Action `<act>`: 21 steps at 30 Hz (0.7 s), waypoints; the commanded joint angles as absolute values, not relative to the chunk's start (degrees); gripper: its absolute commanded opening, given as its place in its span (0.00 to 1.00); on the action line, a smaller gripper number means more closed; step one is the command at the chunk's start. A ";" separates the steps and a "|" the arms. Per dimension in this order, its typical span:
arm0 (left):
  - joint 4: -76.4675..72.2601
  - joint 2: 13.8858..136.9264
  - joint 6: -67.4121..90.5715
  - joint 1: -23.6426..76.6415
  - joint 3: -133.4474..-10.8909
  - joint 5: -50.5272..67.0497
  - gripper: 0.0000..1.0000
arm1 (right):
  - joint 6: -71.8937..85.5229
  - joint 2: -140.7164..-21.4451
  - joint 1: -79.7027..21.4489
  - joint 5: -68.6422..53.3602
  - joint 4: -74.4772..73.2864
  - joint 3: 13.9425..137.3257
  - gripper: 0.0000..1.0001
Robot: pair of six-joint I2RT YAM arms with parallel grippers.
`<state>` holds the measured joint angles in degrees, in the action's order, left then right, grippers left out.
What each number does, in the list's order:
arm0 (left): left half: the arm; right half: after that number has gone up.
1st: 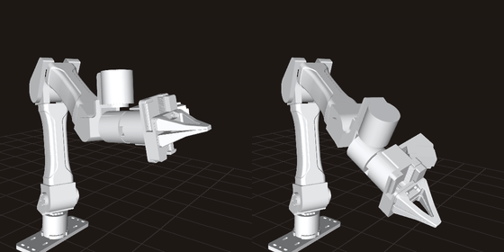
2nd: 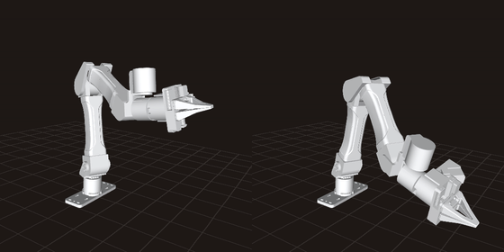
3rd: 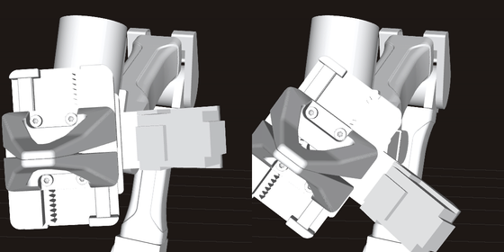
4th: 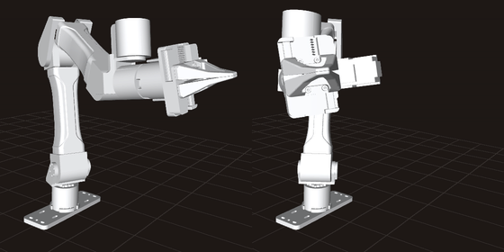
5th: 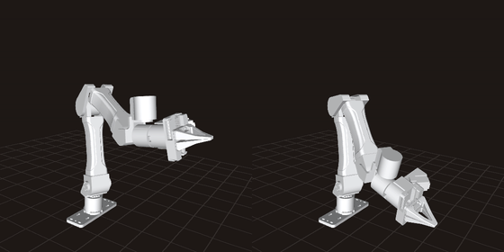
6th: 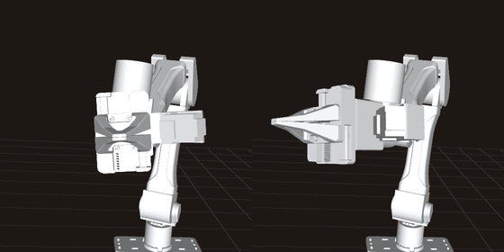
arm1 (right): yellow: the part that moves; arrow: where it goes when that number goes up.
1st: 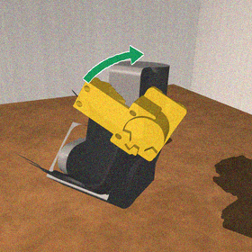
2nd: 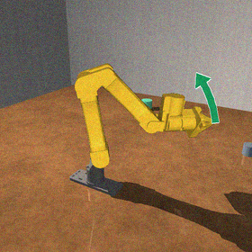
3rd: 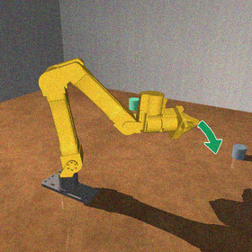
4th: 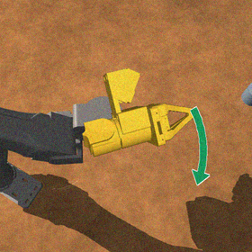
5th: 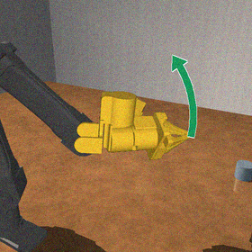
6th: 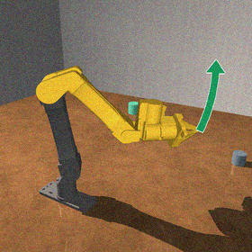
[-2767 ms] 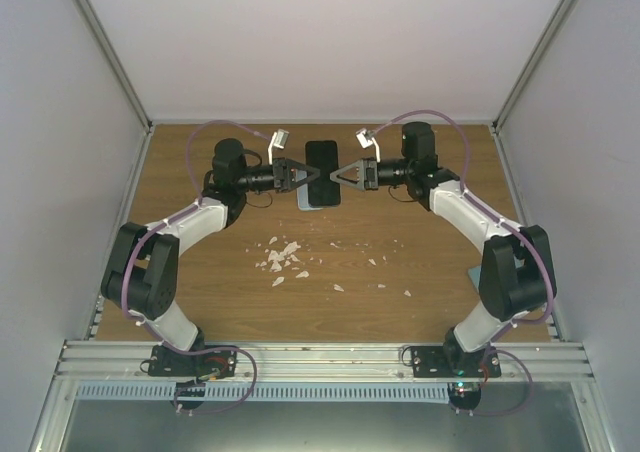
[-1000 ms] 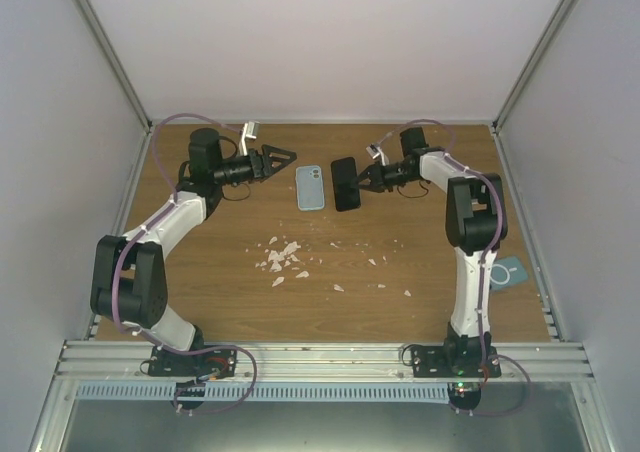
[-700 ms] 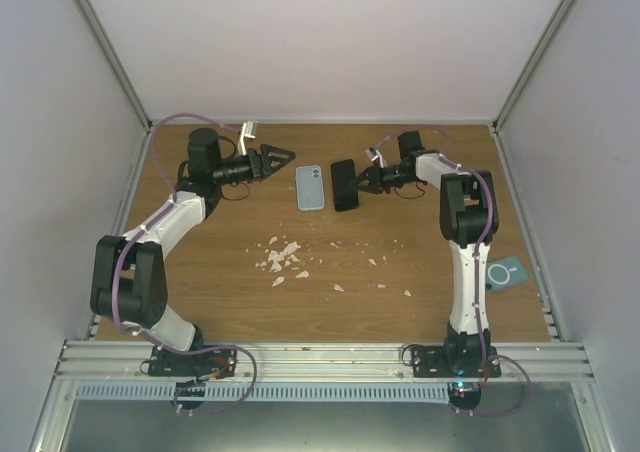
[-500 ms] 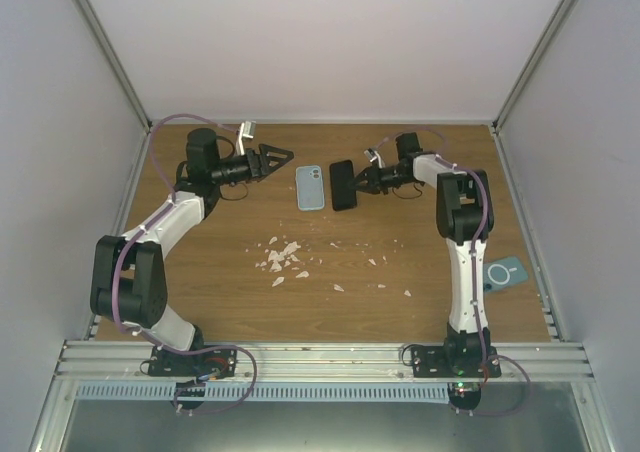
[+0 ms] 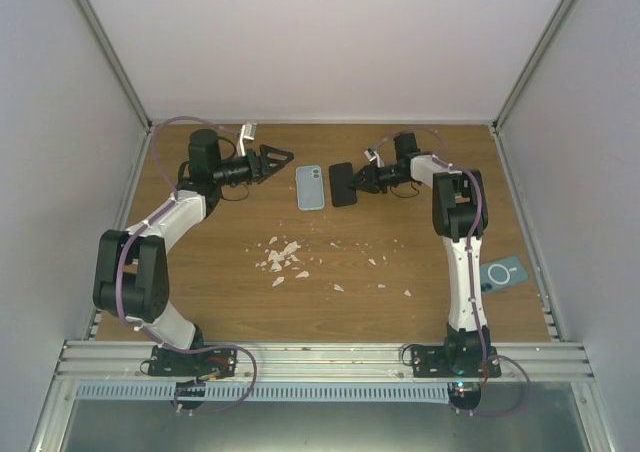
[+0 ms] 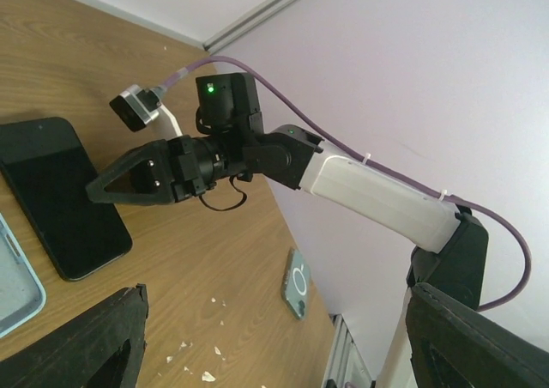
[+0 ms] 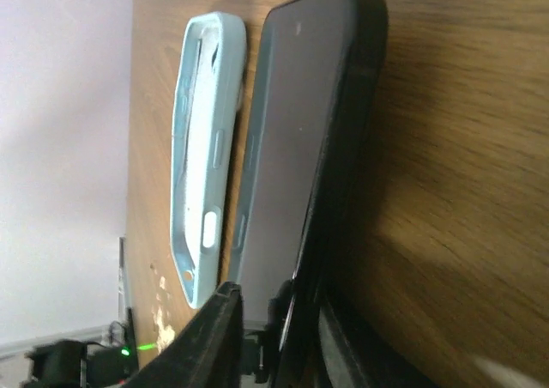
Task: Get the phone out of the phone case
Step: Place the phone at the center of the board.
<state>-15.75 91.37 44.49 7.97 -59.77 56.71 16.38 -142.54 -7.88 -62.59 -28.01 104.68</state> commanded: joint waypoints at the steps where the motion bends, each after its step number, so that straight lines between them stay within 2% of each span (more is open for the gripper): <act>1: -18.54 92.20 44.79 7.47 -59.95 56.61 0.83 | 17.56 -143.26 -7.20 -61.25 -27.01 106.34 0.29; 4: -18.44 91.82 44.73 7.36 -59.81 56.43 0.83 | 17.47 -142.73 -7.16 -60.05 -28.07 106.20 0.43; 11: -17.11 89.67 43.81 6.80 -59.49 55.73 0.83 | 15.46 -140.28 -7.16 -56.05 -30.70 105.93 0.69; 16: -16.97 87.35 43.85 6.08 -58.22 55.01 0.84 | 12.03 -137.57 -7.16 -51.80 -33.95 105.86 0.81; 21: -16.35 85.11 43.50 5.85 -57.84 54.34 0.85 | 7.54 -133.39 -7.03 -46.12 -37.56 105.15 0.89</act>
